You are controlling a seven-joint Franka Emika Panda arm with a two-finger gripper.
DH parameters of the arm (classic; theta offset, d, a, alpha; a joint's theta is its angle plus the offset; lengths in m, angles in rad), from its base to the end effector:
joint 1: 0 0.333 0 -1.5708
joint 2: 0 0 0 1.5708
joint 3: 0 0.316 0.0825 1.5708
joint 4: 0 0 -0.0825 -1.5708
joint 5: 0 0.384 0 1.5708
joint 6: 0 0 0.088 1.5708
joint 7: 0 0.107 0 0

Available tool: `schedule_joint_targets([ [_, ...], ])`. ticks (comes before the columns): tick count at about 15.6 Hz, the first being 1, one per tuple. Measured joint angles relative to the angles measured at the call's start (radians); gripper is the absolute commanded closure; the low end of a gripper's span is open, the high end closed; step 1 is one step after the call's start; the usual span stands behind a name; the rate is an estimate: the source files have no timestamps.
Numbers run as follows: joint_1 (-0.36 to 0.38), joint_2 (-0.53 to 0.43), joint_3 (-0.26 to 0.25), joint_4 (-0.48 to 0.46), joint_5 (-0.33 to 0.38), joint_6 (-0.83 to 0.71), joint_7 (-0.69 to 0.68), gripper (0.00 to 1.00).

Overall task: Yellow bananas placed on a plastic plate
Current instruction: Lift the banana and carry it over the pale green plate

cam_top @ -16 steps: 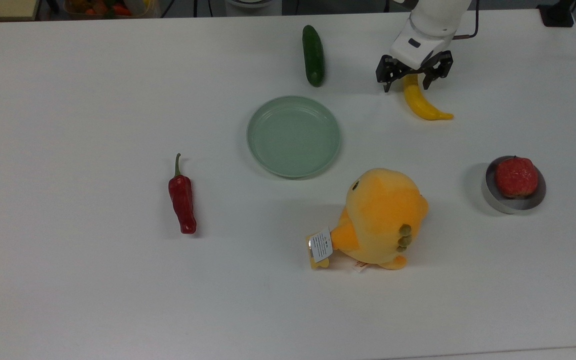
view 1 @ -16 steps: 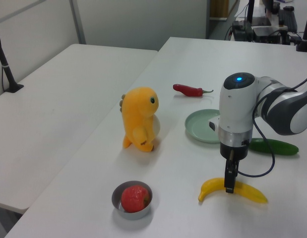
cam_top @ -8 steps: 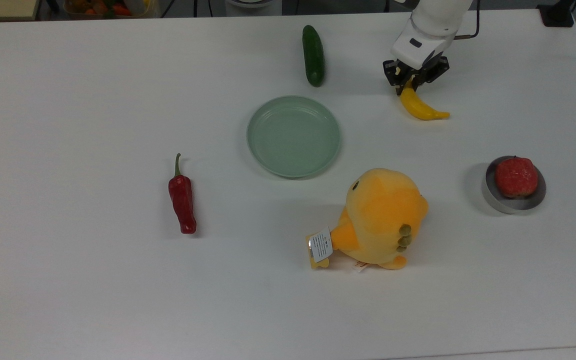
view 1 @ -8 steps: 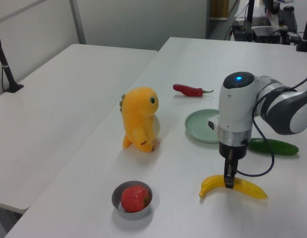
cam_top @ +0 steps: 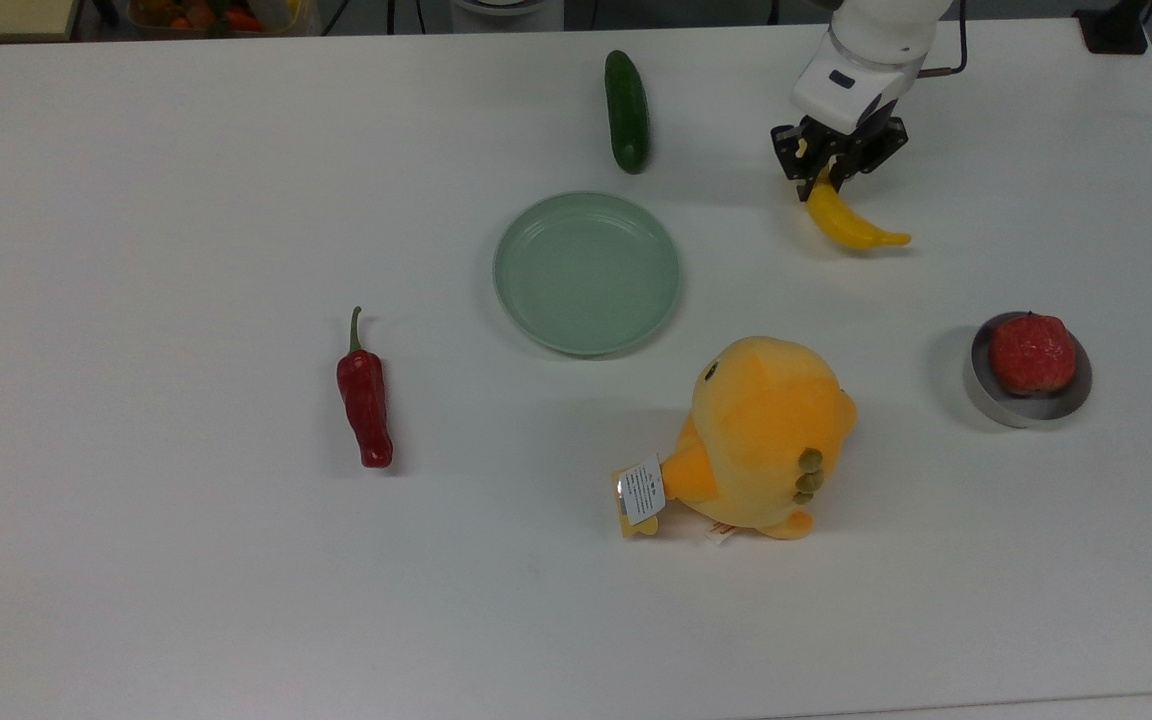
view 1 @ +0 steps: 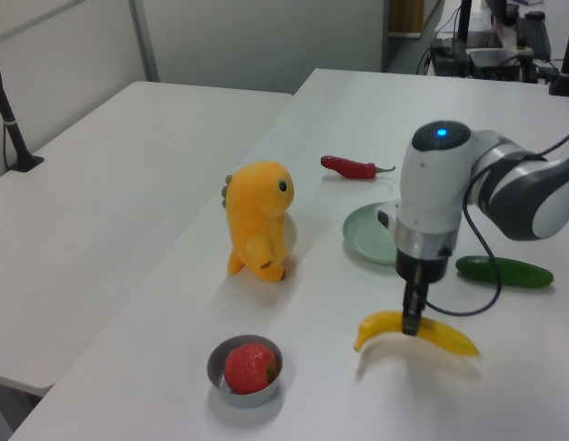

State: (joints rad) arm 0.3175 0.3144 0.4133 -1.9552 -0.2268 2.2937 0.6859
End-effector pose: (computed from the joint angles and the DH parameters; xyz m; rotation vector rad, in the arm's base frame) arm 0.4682 0.3977 0.3344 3.1275 0.2651 0.1193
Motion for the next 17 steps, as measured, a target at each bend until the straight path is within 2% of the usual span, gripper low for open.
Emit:
schedule_joint_targets([
  [4,-0.073,-0.025,-0.026,0.014,-0.037,0.000,0.003,0.84],
  [11,-0.099,-0.067,-0.209,0.021,-0.057,0.000,-0.063,0.84],
  [14,-0.106,-0.072,-0.249,0.029,-0.057,-0.002,-0.076,0.83],
  [15,-0.107,-0.072,-0.254,0.029,-0.057,-0.002,-0.076,0.78],
  [16,-0.108,-0.072,-0.259,0.029,-0.057,-0.003,-0.077,0.58],
  [17,-0.110,-0.072,-0.263,0.029,-0.057,-0.004,-0.078,0.29],
])
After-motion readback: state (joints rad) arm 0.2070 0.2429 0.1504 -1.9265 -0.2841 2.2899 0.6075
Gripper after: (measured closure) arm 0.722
